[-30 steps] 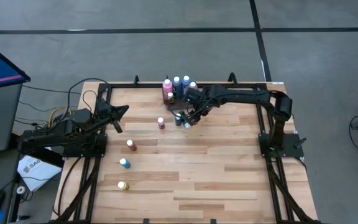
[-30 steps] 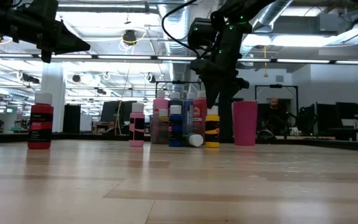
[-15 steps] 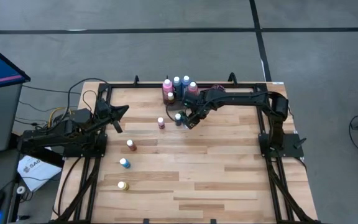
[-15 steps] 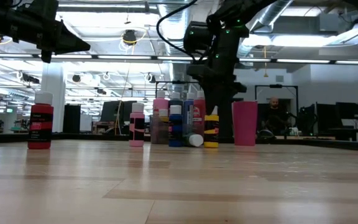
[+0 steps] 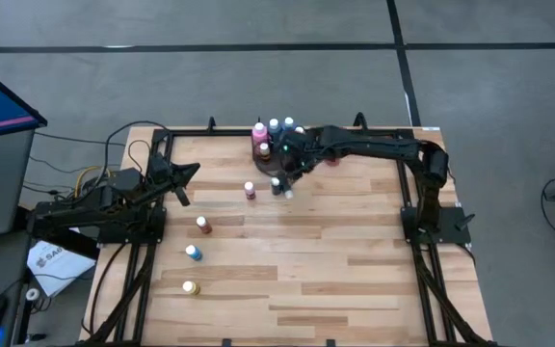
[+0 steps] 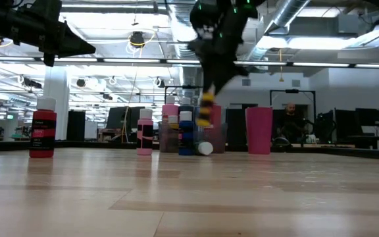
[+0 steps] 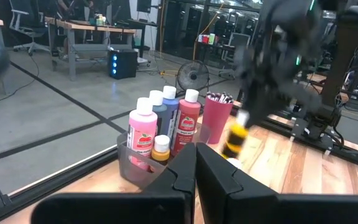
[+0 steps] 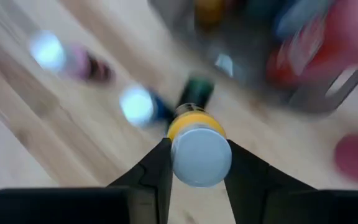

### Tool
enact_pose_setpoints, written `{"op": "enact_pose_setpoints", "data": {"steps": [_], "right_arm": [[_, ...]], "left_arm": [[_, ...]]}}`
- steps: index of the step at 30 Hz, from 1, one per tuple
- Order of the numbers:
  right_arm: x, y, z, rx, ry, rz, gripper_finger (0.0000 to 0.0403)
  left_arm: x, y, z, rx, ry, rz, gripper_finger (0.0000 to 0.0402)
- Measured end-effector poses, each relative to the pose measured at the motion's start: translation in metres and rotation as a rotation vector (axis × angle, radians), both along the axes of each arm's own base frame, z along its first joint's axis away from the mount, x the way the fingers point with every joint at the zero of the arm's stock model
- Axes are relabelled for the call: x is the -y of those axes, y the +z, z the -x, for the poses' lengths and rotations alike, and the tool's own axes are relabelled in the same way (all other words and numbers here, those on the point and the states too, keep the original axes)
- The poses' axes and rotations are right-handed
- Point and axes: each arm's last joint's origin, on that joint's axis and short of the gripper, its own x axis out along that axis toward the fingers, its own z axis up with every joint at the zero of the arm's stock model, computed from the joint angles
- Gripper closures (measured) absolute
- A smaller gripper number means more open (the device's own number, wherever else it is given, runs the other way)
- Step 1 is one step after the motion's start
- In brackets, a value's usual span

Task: Pick & Place Paint Supplies
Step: Put the orange paint bottle into the gray bin

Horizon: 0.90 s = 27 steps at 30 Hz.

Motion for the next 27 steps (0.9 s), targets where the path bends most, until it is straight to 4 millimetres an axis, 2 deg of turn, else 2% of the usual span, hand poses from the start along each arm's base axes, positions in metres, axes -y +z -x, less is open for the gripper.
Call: {"op": "enact_pose_setpoints", "data": {"steps": [2, 5, 9, 17, 20, 27], "right_arm": [[0.002, 0.02, -0.003, 0.047, -0.013, 0.051, 0.0295], [0.007, 0.039, -0.004, 0.083, -0.047, 0.127, 0.0295], [0.019, 0.047, -0.005, 0.133, -0.074, 0.181, 0.0295], [0.033, 0.006, -0.031, 0.1, -0.066, 0.181, 0.0295], [0.037, -0.003, -0.041, 0.131, -0.067, 0.189, 0.0295], [0.042, -0.023, -0.056, 0.083, -0.058, 0.178, 0.0295]], "left_arm": [[0.0, 0.0, 0.0, 0.0, 0.0, 0.0, 0.0399], [0.0, 0.0, 0.0, 0.0, 0.0, 0.0, 0.0399], [0.0, 0.0, 0.0, 0.0, 0.0, 0.0, 0.0399], [0.0, 0.0, 0.0, -0.001, 0.0, 0.0, 0.0399], [0.0, -0.001, -0.001, -0.008, -0.001, 0.002, 0.0399], [0.0, -0.001, -0.001, -0.008, 0.0, 0.008, 0.0399]]}}
